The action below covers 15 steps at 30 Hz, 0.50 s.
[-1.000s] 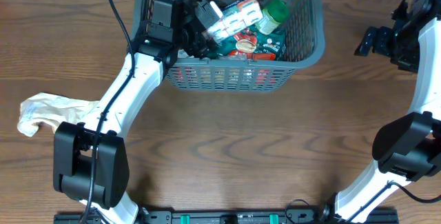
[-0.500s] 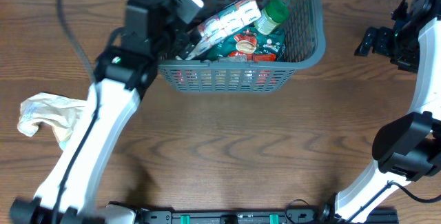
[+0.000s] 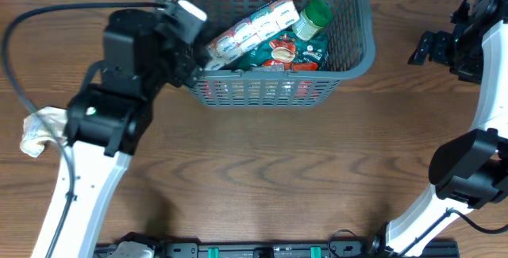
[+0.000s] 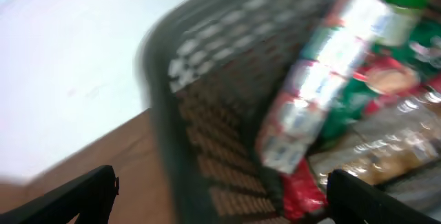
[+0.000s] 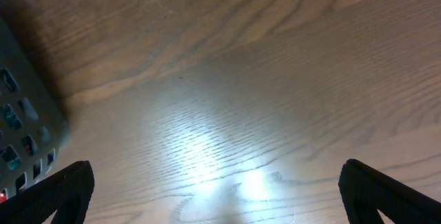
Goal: Pack container
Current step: 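Move the left gripper to the crumpled beige pouch and grasp it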
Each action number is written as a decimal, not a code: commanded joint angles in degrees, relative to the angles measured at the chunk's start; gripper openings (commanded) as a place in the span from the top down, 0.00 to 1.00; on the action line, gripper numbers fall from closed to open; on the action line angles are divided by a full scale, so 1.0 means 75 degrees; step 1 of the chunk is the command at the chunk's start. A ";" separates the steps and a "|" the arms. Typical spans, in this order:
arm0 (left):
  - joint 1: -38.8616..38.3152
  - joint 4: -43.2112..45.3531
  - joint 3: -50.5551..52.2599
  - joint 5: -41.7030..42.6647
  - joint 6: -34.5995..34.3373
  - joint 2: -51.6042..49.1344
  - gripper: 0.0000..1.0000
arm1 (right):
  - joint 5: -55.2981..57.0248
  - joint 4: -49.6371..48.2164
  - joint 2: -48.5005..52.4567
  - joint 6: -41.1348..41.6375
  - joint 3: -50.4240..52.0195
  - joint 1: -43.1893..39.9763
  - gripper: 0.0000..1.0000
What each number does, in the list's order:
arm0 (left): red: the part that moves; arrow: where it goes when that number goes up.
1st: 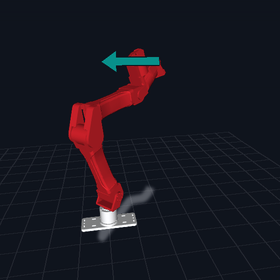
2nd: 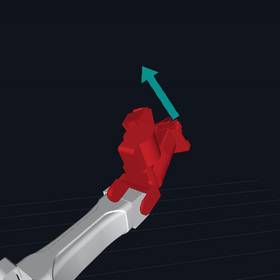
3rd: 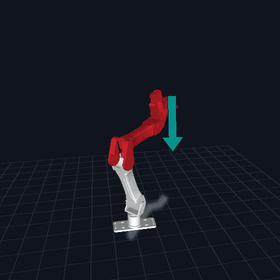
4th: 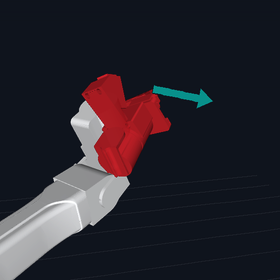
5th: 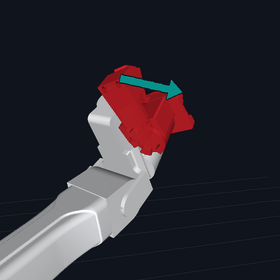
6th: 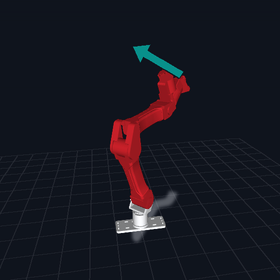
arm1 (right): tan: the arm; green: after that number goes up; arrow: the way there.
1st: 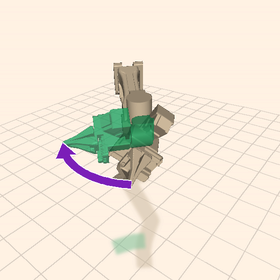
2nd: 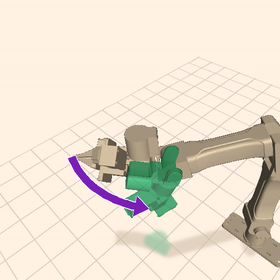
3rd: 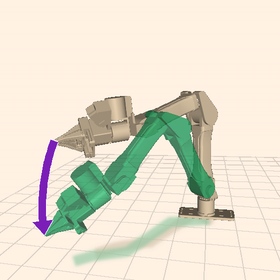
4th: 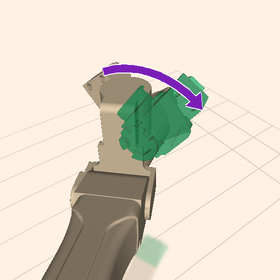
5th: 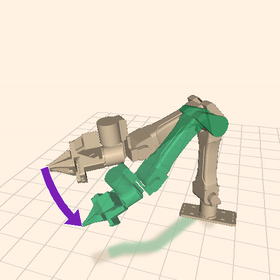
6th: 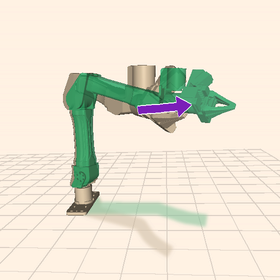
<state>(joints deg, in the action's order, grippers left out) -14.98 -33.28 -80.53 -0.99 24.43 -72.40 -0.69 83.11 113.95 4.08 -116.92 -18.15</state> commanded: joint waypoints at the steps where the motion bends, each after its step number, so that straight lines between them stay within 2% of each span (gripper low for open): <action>1: 0.0682 -0.0067 -0.0012 -0.1081 -0.1649 0.0507 0.01 | -0.0061 0.0015 -0.0012 -0.0070 -0.0017 -0.0012 0.01; 4: 0.1632 -0.0466 -0.0012 -0.1513 -0.3110 0.0743 0.01 | -0.0061 0.0017 -0.0012 -0.0070 -0.0017 -0.0012 0.01; 9: 0.3494 -0.1431 -0.0009 -0.1711 -0.6589 0.0804 0.02 | -0.0064 0.0009 -0.0012 -0.0067 -0.0017 -0.0012 0.01; 15: 0.4887 -0.2075 -0.0009 -0.1661 -0.8501 0.0440 0.02 | -0.0259 0.0009 -0.0012 -0.0070 -0.0017 -0.0012 0.01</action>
<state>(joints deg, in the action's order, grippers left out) 18.74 -48.27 -80.53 -12.82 -26.11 -67.66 -1.50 83.09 113.95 4.08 -116.92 -18.15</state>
